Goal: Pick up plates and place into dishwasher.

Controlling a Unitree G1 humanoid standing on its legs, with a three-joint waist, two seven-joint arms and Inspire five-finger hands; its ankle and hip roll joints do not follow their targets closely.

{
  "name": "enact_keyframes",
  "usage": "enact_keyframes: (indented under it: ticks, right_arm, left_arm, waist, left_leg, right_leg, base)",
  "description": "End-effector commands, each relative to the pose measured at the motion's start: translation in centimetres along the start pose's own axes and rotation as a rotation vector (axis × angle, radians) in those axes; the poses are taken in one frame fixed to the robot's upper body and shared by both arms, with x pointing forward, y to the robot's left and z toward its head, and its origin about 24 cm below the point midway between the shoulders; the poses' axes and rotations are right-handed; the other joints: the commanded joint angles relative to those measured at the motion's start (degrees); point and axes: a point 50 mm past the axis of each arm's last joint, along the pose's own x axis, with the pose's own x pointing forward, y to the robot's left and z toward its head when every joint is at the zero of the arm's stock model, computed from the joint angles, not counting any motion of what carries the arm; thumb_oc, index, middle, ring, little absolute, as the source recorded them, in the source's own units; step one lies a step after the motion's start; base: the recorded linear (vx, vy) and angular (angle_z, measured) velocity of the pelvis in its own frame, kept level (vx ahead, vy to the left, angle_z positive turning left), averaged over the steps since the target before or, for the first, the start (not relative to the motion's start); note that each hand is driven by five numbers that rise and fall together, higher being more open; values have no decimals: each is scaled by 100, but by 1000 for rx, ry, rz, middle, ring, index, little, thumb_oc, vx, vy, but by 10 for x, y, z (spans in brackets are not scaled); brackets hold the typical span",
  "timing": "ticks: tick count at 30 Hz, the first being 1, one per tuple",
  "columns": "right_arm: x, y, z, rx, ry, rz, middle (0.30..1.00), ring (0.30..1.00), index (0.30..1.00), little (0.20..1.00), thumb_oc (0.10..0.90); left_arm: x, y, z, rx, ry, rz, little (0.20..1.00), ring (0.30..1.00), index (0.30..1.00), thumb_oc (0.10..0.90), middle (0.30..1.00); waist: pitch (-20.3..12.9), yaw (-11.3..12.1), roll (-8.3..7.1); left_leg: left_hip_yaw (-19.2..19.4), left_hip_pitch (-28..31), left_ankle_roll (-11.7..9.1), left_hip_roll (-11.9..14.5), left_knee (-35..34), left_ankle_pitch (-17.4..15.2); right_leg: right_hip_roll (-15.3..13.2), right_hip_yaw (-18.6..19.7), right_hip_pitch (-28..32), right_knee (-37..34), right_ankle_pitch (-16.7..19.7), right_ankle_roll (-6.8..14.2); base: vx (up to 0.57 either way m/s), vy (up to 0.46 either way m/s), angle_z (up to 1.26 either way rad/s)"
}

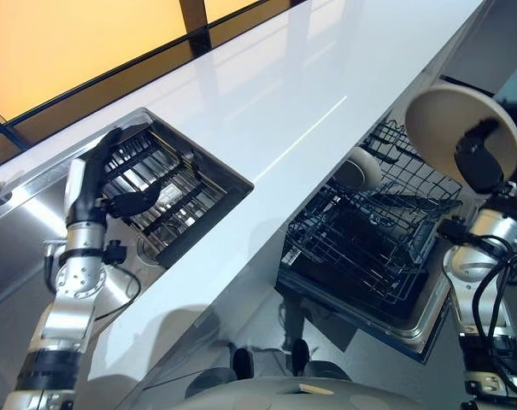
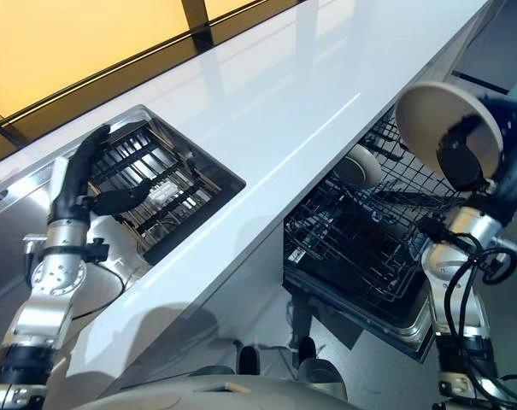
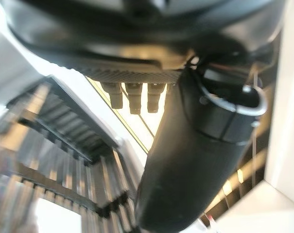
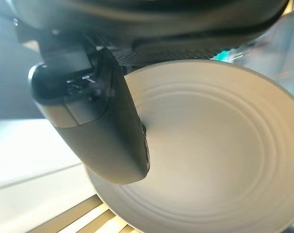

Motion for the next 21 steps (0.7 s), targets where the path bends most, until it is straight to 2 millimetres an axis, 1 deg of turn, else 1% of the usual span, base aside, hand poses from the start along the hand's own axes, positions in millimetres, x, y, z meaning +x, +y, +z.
enact_keyframes:
  ticks: [1, 4, 8, 10, 15, 21]
  right_arm:
    - [17, 2, 23, 28, -133, 40, 300, 300, 300, 200, 100]
    - [11, 9, 5, -41, -62, 104, 300, 300, 300, 200, 100]
    - [7, 22, -6, -108, -11, 177, 300, 300, 300, 200, 100]
    - [6, 30, -9, -132, 8, 213, 300, 300, 300, 200, 100]
    - [7, 50, -10, -176, 11, 263, 300, 300, 300, 200, 100]
    - [8, 71, -18, -312, 53, 331, 300, 300, 300, 200, 100]
  left_arm:
    - [13, 24, 36, -161, -265, 112, 900, 900, 900, 800, 900]
    - [9, 25, 36, -273, -291, 109, 900, 900, 900, 800, 900]
    - [8, 21, 38, -363, -307, 131, 900, 900, 900, 800, 900]
    - [9, 17, 39, -374, -316, 135, 900, 900, 900, 800, 900]
    - [14, 10, 45, -387, -325, 120, 900, 900, 900, 800, 900]
    - [17, 3, 49, -397, -336, 83, 900, 900, 900, 800, 900]
  waist:
    - [-351, -6, 157]
    - [-228, 11, 204]
    - [-71, 50, 276]
    - [52, 87, 316]
    - [349, 184, 389]
    - [552, 295, 454]
  left_leg:
    - [237, -11, 119, -188, 206, -759]
    - [222, -97, 106, -176, 245, -743]
    - [194, -282, 84, -168, 329, -709]
    - [161, -398, 70, -171, 389, -686]
    - [80, -636, 30, -186, 516, -636]
    - [-1, -806, -10, -196, 580, -571]
  right_leg:
    - [375, -115, -69, 671, -957, 187]
    - [352, -136, -180, 754, -971, 171]
    - [311, -178, -390, 915, -1000, 150]
    - [298, -208, -501, 993, -1009, 126]
    - [271, -285, -660, 1070, -1011, 65]
    - [249, -375, -744, 1088, -1008, 4]
  base:
    - [17, -19, -3]
    - [-2, -16, -4]
    - [-46, -7, -2]
    - [-82, -15, 2]
    - [-78, -32, 13]
    - [-33, -26, 13]
